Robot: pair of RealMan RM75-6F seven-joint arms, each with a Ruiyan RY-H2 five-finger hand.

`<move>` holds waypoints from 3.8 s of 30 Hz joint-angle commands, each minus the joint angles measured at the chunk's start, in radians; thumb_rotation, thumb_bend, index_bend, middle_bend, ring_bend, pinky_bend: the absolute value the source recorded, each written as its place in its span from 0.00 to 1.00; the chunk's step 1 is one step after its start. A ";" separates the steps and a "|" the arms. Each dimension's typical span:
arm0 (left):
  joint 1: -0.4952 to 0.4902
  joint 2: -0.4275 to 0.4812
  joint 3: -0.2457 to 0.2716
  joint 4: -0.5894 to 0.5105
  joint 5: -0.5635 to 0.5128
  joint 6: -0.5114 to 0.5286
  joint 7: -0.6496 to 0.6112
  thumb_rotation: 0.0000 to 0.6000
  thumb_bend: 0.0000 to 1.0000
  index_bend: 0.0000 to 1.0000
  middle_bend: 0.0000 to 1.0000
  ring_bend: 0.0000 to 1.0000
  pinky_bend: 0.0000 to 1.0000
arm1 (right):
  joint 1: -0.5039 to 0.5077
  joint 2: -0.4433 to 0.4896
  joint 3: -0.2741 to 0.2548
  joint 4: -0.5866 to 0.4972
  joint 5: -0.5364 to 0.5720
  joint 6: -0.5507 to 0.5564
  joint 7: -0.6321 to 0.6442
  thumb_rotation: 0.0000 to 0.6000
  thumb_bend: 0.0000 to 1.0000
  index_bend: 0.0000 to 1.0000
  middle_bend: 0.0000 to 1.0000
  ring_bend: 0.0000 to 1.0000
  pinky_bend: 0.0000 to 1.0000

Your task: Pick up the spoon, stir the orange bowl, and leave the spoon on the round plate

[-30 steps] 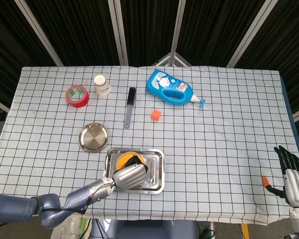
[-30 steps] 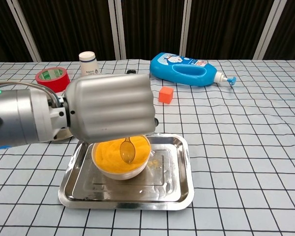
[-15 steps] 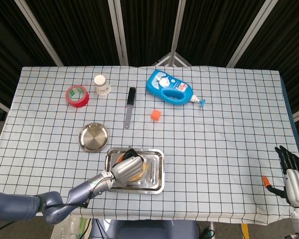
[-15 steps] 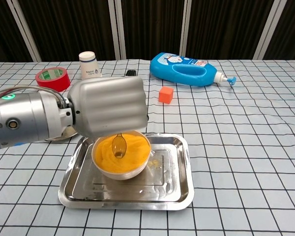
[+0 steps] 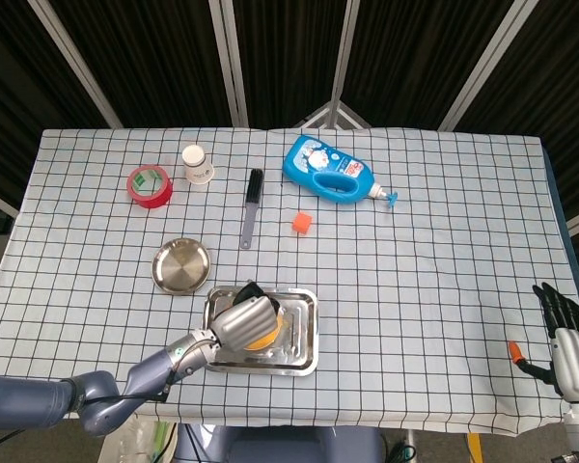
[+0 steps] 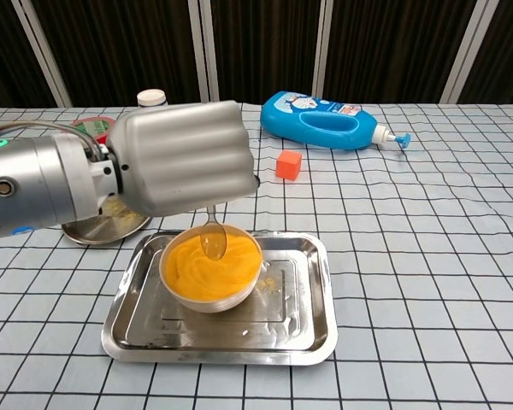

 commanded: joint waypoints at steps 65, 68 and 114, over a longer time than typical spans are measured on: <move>-0.147 0.147 0.050 -0.152 -0.056 -0.220 0.460 1.00 0.63 0.83 1.00 1.00 1.00 | -0.005 0.000 0.000 0.002 -0.004 0.008 -0.007 1.00 0.39 0.00 0.00 0.00 0.00; -0.145 0.120 0.051 -0.145 -0.088 -0.206 0.498 1.00 0.63 0.83 1.00 1.00 1.00 | -0.006 -0.002 0.002 0.007 0.006 0.007 -0.019 1.00 0.39 0.00 0.00 0.00 0.00; 0.271 -0.098 -0.151 0.268 -0.599 0.307 -0.422 1.00 0.61 0.82 1.00 1.00 1.00 | -0.008 0.008 0.002 -0.017 0.027 -0.014 -0.003 1.00 0.39 0.00 0.00 0.00 0.00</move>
